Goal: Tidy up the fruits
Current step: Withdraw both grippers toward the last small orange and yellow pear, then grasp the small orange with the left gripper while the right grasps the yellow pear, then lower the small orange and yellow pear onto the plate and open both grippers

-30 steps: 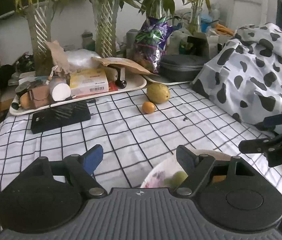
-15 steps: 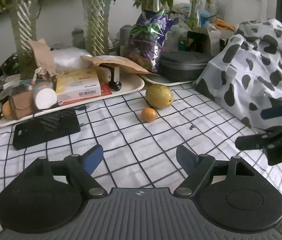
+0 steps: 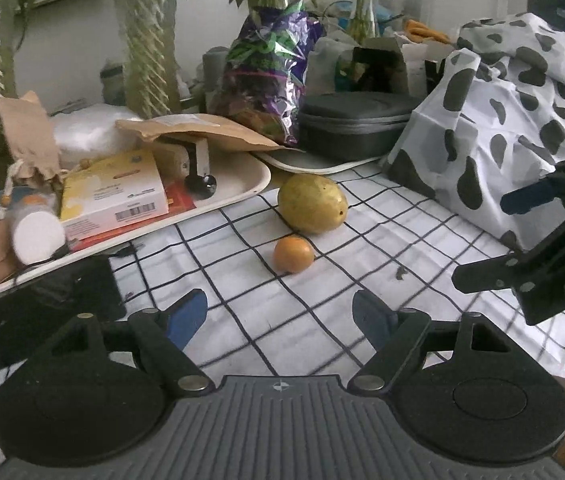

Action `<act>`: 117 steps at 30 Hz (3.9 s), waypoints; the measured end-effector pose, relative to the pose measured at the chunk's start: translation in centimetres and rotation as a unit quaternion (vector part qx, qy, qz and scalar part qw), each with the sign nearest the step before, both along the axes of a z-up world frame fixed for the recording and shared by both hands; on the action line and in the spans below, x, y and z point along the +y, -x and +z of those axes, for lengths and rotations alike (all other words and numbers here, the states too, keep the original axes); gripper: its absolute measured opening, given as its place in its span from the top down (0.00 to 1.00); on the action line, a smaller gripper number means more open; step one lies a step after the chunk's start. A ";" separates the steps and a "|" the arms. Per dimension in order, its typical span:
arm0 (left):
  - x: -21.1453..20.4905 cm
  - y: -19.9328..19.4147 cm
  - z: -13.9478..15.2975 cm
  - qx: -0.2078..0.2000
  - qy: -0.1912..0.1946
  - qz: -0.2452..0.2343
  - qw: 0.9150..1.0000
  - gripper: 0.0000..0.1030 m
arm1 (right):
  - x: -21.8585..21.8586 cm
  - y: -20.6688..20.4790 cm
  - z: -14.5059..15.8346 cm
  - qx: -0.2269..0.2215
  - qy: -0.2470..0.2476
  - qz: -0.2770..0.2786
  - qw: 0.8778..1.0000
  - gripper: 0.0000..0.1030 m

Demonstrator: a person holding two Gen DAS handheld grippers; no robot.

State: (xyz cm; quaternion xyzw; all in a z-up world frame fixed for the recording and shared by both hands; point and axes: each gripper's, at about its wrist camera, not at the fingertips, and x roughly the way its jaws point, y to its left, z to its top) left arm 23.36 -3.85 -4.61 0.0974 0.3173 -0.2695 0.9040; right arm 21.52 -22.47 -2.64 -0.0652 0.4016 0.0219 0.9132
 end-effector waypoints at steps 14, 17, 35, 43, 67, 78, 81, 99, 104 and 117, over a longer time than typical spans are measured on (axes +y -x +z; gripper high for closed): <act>-3.4 -3.9 -2.3 -0.021 -0.024 -0.056 0.998 0.44 | -1.7 -4.3 -2.0 0.027 -0.015 -0.002 1.000 0.00; -4.1 -4.3 -2.7 -0.025 -0.037 -0.066 0.997 0.46 | -2.0 -4.8 -2.7 0.034 -0.007 -0.004 0.999 0.00; -1.3 -5.4 -0.3 -0.020 0.006 -0.011 1.000 0.70 | 0.7 -6.7 -3.6 -0.028 -0.002 0.036 0.999 0.00; 0.6 -6.1 0.1 0.005 0.003 0.028 1.000 0.70 | 3.0 -8.8 -4.0 -0.067 0.020 0.063 0.996 0.02; 2.3 -6.0 -0.1 0.023 0.002 0.057 0.998 0.70 | 2.8 -11.0 -2.9 -0.073 -0.009 0.063 0.995 0.46; 2.6 -3.0 1.7 0.010 0.015 0.054 0.998 0.70 | 2.2 -7.6 0.0 -0.082 -0.028 0.070 0.994 0.46; 2.7 -1.8 2.3 0.008 0.031 0.048 0.998 0.70 | 1.8 -6.4 0.4 -0.078 -0.037 0.068 0.994 0.46; 3.9 5.9 3.8 0.008 0.058 0.035 0.998 0.70 | 1.7 1.6 2.9 -0.061 -0.097 0.078 0.990 0.46; 4.5 8.1 4.0 0.012 0.064 0.037 0.997 0.70 | 1.6 3.9 3.0 -0.053 -0.109 0.084 0.989 0.46; 5.0 13.3 4.0 0.042 0.061 0.028 0.997 0.70 | 2.0 8.9 3.9 -0.051 -0.133 0.087 0.986 0.45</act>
